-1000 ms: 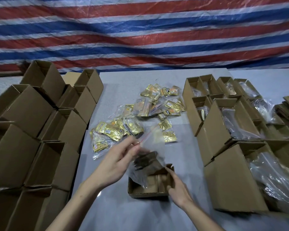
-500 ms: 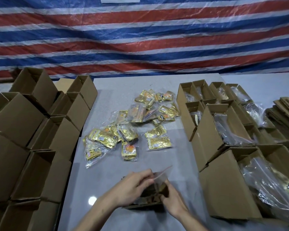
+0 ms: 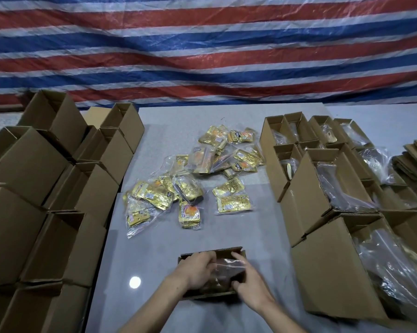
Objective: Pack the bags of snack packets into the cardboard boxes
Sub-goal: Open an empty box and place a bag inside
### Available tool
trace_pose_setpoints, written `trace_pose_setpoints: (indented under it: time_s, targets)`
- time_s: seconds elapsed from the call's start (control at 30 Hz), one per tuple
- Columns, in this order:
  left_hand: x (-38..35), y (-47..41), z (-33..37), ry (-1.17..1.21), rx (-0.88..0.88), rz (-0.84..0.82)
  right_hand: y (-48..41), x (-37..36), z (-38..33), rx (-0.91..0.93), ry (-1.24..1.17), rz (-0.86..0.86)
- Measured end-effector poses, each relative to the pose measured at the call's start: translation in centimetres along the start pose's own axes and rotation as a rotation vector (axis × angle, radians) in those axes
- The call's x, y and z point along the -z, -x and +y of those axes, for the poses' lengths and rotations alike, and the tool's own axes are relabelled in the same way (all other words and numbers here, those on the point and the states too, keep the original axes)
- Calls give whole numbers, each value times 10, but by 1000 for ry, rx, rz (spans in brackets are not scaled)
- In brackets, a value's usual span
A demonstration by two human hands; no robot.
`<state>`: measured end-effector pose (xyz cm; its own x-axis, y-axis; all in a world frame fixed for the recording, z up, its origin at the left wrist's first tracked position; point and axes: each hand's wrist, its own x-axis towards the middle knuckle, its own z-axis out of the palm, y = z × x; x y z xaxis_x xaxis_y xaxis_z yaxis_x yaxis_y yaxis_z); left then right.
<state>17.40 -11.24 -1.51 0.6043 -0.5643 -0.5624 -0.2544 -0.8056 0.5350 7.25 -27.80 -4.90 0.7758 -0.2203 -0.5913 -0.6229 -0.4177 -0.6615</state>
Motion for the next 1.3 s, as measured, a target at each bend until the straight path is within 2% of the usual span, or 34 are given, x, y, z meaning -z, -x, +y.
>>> trace_pose_setpoints:
  time_s: [0.17, 0.27, 0.43, 0.5, 0.7, 0.8, 0.93, 1.13, 1.3]
  targets:
    - [-33, -14, -3, -105, 215, 25, 5, 0, 0, -3, 19, -17]
    - [-42, -19, -3, -117, 253, 46, 6, -1, -3, -52, 29, 22]
    - [-44, -11, -3, -315, 167, 101, 2, -11, -12, -69, 192, 174]
    - [-39, 0, -5, -326, 123, 174, 0, -14, -15, -90, 276, 202]
    - [-4, 23, -22, -95, -80, 564, -11, -18, -18, -115, 357, 237]
    - [12, 15, -35, 6, -55, 644, -16, -15, -19, -121, 356, 254]
    - [30, -18, -45, 106, -6, 594, -20, -5, -17, -132, 344, 257]
    - [55, -101, -38, 118, 46, 438, -26, 24, -8, -178, 324, 315]
    - [54, -174, -11, 130, 84, 187, -35, 44, -2, -188, 312, 285]
